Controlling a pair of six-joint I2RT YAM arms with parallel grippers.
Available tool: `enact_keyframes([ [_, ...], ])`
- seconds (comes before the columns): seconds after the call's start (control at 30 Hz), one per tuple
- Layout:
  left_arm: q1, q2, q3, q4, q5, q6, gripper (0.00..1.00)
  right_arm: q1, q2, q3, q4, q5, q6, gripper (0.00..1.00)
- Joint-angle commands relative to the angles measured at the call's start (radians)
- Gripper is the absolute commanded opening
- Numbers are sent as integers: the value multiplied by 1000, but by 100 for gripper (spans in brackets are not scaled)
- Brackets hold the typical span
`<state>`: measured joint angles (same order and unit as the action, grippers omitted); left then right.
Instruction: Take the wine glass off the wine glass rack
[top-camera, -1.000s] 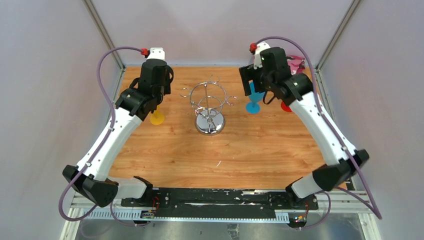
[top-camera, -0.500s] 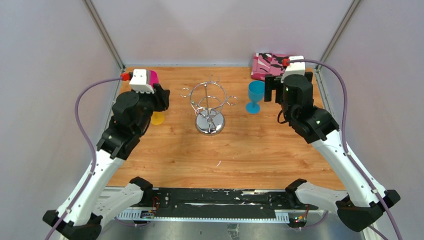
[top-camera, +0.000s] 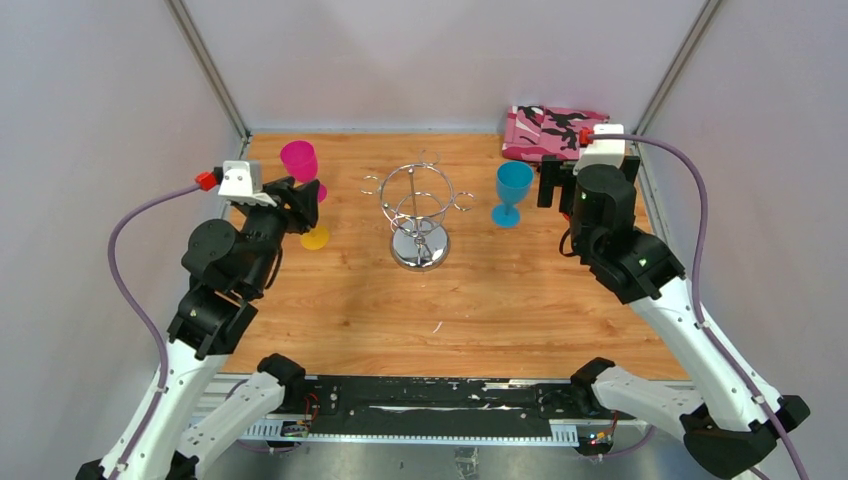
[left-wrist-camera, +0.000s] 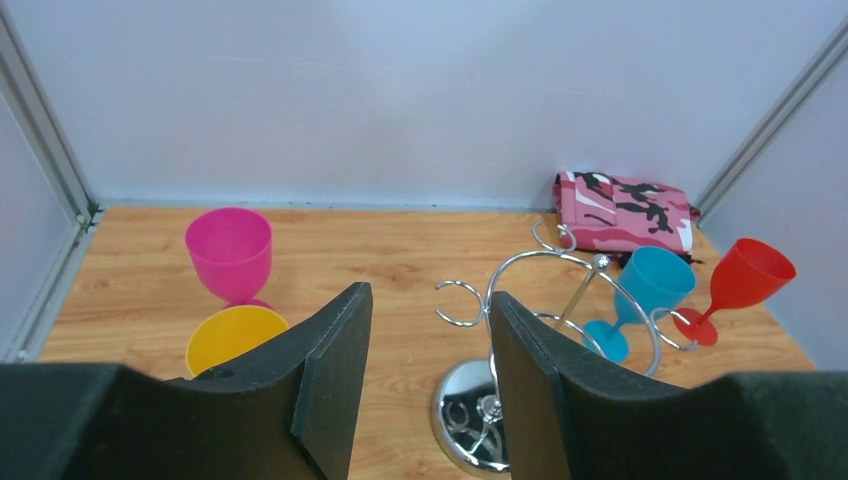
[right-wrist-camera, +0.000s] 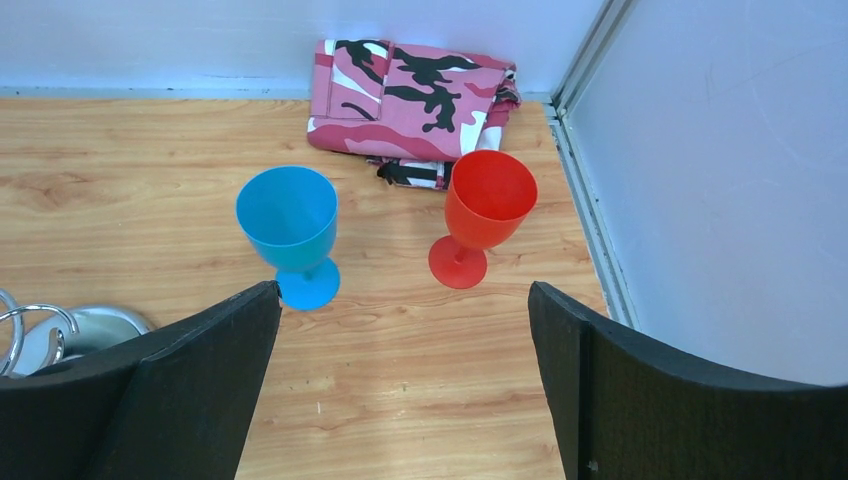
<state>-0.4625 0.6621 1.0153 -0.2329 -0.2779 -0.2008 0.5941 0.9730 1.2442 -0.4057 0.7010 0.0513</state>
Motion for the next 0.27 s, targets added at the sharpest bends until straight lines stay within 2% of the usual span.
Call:
enact_keyframes([
  [0.0,-7,2,-2,12,-19,16,52,19,-5,5,11,36,0,99],
  [0.13,-7,-5,-4,11,-28,20,53,34,59,53,-47,185,-11,100],
  [0.23,-7,-9,-3,8,-33,24,53,41,66,53,-38,189,-9,100],
])
